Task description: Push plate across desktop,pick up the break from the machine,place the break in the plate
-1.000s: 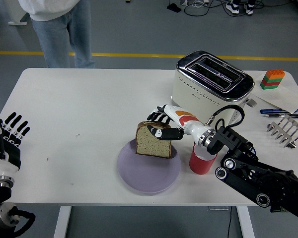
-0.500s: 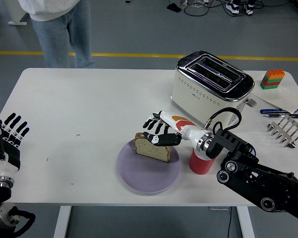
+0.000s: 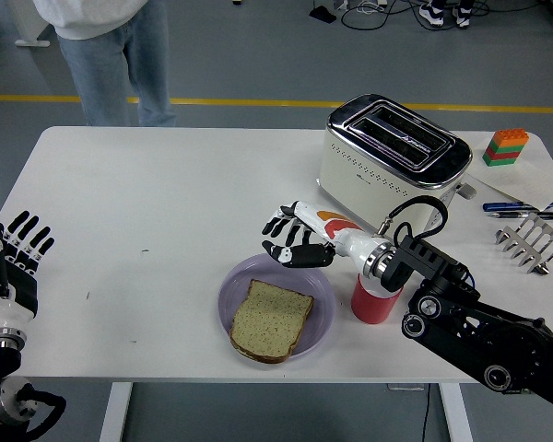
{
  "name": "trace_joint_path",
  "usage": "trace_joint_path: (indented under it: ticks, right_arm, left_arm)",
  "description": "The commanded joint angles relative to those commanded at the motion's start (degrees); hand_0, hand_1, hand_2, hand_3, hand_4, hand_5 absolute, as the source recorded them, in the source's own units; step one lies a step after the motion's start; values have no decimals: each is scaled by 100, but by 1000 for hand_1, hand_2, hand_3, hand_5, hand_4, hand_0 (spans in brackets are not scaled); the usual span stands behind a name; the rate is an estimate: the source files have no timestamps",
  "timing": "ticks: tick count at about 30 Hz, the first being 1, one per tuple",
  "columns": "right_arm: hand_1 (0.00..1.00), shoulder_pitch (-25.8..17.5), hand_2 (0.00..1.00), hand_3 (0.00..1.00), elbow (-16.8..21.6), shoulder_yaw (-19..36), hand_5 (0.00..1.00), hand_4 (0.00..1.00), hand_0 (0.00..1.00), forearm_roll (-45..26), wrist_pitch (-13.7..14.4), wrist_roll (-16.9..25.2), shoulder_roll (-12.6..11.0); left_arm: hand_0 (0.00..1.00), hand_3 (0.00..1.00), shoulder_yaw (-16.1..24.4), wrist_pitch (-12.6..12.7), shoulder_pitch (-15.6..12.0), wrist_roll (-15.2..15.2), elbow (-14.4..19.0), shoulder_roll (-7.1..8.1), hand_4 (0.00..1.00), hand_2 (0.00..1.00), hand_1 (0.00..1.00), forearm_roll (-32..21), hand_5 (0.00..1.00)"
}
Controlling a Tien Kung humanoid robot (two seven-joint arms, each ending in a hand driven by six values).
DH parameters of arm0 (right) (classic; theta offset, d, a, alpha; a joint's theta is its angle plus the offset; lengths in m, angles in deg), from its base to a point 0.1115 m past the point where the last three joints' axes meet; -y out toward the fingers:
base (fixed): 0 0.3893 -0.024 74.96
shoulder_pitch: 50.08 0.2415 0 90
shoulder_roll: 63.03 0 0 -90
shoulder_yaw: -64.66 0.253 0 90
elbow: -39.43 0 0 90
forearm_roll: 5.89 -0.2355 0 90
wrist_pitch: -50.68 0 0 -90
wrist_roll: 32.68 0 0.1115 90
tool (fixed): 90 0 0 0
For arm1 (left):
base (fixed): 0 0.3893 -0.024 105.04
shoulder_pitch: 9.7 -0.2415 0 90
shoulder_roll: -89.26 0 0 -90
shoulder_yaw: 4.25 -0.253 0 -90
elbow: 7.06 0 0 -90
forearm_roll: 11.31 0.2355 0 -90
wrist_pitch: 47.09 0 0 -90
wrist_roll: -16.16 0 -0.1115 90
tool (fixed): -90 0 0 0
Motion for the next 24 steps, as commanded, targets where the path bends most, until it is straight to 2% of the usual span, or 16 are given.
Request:
trace_joint_path:
  ticks: [5,6,8,11,12,14,17,18,23,24]
  right_arm:
    - [438,-9,548,571,-1,52,475,638,338,-47,113,43,-4]
    - [465,-17,552,570,13,81,471,634,385,-61,152,62,-10]
    - [465,-36,552,570,45,148,471,634,385,-96,230,107,-23]
    - [465,-99,552,570,200,484,471,634,385,-407,417,327,-88]
    - [516,-107,573,579,233,564,462,629,451,-511,436,363,-102]
    - [516,-129,573,579,328,774,462,629,451,-797,452,468,-140]
    - [516,-164,573,579,476,1156,462,629,451,-1375,384,660,-195]
    - [601,-188,633,614,547,1386,453,623,581,-1636,278,800,-226]
    - [601,-346,633,614,667,2234,453,623,581,-2827,-72,1050,-310]
    - [651,-380,695,665,677,2430,456,623,648,-3088,-130,1057,-324]
  left_arm:
    - [766,718,-7,2,-5,2,0,4,472,811,756,2,998]
    - [766,717,-5,1,-7,5,1,4,469,811,756,1,998]
    - [766,717,-2,1,-10,9,3,2,469,811,756,-1,998]
    - [766,717,-3,5,-14,5,3,7,469,811,756,2,998]
    - [765,717,-3,5,-16,5,2,8,467,811,756,1,998]
    - [765,717,-3,5,-23,7,6,10,467,811,756,1,998]
    - [765,717,-8,8,-30,8,5,13,467,811,756,-1,998]
    - [765,716,-12,7,-33,8,5,12,465,811,756,0,998]
    - [765,716,-21,5,-41,8,18,11,465,811,756,-1,998]
    - [765,715,-20,5,-44,8,22,12,465,811,756,-2,998]
